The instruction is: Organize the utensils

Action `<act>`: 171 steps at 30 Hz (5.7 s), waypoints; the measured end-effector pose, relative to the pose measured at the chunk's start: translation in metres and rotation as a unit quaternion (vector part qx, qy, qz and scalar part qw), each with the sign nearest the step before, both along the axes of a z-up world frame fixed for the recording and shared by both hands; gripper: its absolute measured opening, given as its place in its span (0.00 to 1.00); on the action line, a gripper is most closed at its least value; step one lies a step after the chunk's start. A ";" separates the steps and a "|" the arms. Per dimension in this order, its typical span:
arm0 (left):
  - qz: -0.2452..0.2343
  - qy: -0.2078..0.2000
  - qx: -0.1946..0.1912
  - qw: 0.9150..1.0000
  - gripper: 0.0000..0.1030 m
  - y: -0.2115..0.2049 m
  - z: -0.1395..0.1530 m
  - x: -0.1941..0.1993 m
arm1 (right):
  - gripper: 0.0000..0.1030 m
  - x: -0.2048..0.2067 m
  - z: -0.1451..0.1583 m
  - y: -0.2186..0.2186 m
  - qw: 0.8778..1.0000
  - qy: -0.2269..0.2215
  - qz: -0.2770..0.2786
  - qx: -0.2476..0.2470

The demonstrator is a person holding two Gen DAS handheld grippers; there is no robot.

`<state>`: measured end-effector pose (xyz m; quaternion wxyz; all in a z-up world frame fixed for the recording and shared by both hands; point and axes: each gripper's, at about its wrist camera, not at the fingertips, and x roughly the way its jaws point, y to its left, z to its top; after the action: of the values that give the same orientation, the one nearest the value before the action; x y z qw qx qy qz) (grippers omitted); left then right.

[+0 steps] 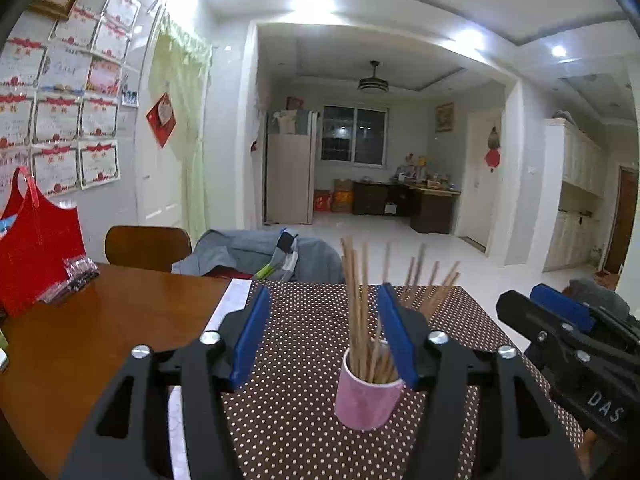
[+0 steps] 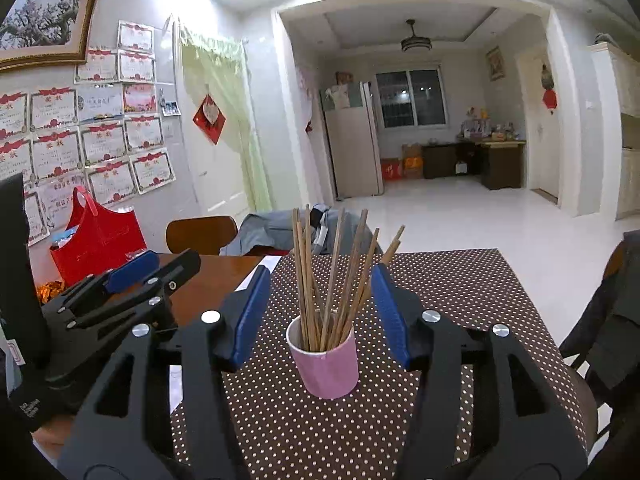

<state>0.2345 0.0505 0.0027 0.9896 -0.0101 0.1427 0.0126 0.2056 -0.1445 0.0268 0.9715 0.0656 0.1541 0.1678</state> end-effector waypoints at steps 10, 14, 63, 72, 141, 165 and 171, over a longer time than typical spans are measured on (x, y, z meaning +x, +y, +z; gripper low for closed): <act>-0.009 -0.018 0.023 1.000 0.65 -0.004 0.011 -0.067 | 0.66 -0.062 0.015 -0.007 0.999 -0.027 -0.029 -0.001; -0.006 -0.028 0.030 0.999 0.69 -0.005 0.015 -0.098 | 0.72 -0.091 0.017 -0.008 0.998 -0.039 -0.040 -0.005; -0.026 -0.089 0.026 0.995 0.75 -0.018 0.013 -0.208 | 0.93 -0.201 0.006 -0.017 0.990 -0.103 -0.091 -0.038; -0.023 -0.089 0.028 0.995 0.75 -0.016 0.010 -0.209 | 0.93 -0.200 0.005 -0.017 0.990 -0.101 -0.089 -0.035; -0.020 -0.088 0.040 0.995 0.75 -0.019 0.006 -0.210 | 0.93 -0.200 -0.001 -0.013 0.992 -0.088 -0.086 -0.021; -0.020 -0.087 0.041 0.995 0.75 -0.017 0.006 -0.212 | 0.93 -0.202 0.000 -0.011 0.992 -0.086 -0.086 -0.020; -0.021 -0.086 0.041 0.995 0.75 -0.019 0.006 -0.211 | 0.93 -0.201 0.000 -0.012 0.992 -0.085 -0.086 -0.019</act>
<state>0.0236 0.0315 0.0090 0.9979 0.0321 0.0562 -0.0028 0.0045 -0.1567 0.0270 0.9930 0.0455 0.0680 0.0852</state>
